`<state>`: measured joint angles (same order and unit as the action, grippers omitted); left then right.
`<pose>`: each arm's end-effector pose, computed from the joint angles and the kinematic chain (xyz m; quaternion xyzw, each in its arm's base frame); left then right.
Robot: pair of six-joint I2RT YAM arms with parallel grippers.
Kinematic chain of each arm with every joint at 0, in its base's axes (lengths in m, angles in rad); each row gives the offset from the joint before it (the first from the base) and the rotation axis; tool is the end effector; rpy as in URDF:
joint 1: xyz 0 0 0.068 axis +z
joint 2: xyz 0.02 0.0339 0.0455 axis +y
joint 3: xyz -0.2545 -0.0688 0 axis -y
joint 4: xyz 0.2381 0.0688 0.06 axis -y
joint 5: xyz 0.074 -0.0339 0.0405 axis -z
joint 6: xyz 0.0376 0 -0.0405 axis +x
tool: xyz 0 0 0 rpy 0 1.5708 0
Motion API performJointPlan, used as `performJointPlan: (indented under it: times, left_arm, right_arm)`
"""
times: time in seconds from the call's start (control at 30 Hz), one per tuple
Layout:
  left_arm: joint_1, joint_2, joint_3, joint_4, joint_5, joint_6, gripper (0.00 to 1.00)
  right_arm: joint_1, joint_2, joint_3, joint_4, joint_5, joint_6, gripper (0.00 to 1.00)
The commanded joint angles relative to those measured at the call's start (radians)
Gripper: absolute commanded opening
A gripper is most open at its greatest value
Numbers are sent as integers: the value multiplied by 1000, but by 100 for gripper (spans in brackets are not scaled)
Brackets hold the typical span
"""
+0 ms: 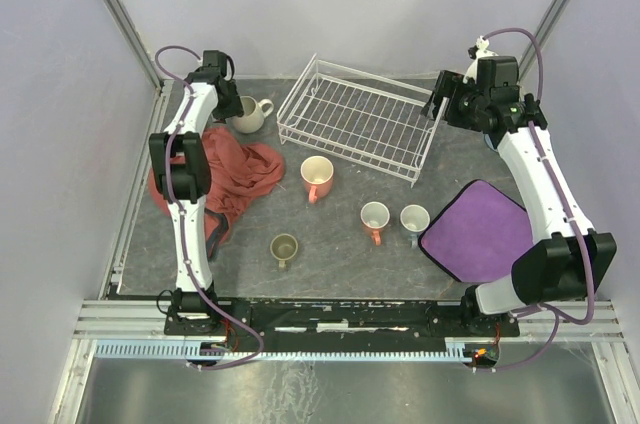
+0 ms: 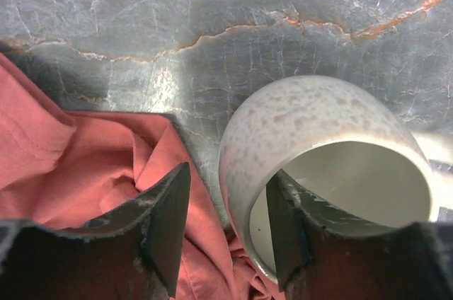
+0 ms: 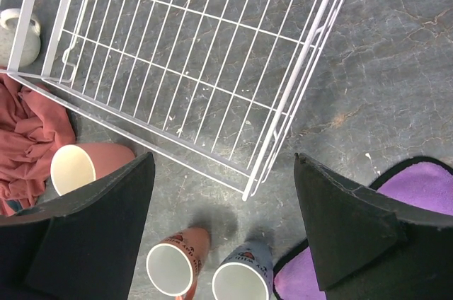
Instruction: Load the cups into the dish rack
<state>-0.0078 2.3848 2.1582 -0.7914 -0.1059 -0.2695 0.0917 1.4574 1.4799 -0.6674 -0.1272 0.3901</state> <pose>0.5090 0.0000 0.1984 -0.1397 0.9506 0.0128 0.2769 0.3151 0.0338 0.3648 0.1047 0.8872 0.1616 0.4192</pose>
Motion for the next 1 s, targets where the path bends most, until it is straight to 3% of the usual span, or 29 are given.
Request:
performJointPlan:
  times: [0.0, 0.27, 0.4, 0.63, 0.97]
  left_arm:
    - [2, 24, 51, 8, 23, -30, 48]
    - [3, 17, 49, 26, 81, -34, 3]
    - [4, -22, 21, 76, 171, -41, 3]
    - [22, -209, -165, 306, 323, -79, 3]
    - [26, -459, -402, 533, 329, 8, 3]
  right_arm:
    - [4, 4, 57, -2, -9, 9, 87]
    - [5, 45, 96, -39, -54, 4, 87]
    - [6, 76, 137, -64, -119, 4, 86]
    - [8, 115, 197, -80, -308, 77, 86]
    - [13, 186, 226, 15, -655, 425, 84]
